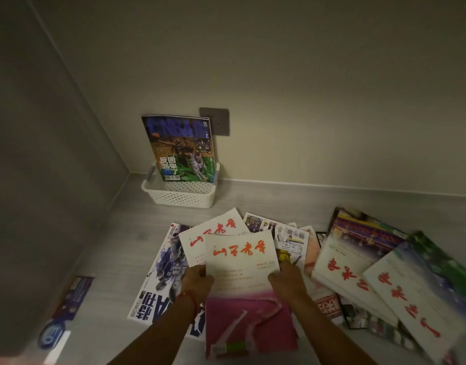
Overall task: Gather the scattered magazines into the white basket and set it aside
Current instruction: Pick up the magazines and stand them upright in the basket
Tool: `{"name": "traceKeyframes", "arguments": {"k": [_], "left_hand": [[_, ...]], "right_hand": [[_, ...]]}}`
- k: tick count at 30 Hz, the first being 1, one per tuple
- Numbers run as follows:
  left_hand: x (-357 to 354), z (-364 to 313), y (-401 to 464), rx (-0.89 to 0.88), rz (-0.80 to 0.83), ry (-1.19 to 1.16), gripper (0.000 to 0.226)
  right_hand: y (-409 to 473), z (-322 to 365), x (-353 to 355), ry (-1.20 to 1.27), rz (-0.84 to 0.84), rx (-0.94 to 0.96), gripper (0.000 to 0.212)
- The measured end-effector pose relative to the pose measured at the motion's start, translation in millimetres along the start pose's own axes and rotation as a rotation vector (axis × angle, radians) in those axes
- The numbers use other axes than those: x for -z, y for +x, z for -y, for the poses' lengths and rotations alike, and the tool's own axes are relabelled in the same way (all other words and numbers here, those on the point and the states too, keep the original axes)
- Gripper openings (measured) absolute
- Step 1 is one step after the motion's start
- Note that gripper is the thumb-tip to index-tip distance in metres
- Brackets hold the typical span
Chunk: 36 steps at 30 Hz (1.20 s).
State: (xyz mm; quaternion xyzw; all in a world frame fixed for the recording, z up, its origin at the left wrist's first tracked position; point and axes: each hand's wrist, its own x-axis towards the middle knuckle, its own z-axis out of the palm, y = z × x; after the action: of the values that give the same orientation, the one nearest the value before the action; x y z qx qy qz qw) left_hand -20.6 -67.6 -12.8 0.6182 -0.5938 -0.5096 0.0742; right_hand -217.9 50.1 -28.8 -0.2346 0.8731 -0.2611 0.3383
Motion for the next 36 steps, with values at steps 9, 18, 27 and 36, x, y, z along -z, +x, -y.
{"name": "traceKeyframes", "arguments": {"k": [9,18,27,36], "left_hand": [[31,-20,-21,-0.279,0.135,-0.224,0.029],[138,-88,22,-0.544,0.077,-0.350,0.017],[263,-166,103,-0.778,-0.318,-0.228,0.006],[276,-171,199,-0.495,-0.254,-0.507,0.019]], "right_hand": [[-13,-9,24,0.257,0.089,0.154,0.023],[-12,115,61,0.360,-0.036,0.463,0.015],[33,300,52,0.057,-0.458,0.739,0.017],[105,349,3,-0.036,-0.421,0.562,0.025]]}}
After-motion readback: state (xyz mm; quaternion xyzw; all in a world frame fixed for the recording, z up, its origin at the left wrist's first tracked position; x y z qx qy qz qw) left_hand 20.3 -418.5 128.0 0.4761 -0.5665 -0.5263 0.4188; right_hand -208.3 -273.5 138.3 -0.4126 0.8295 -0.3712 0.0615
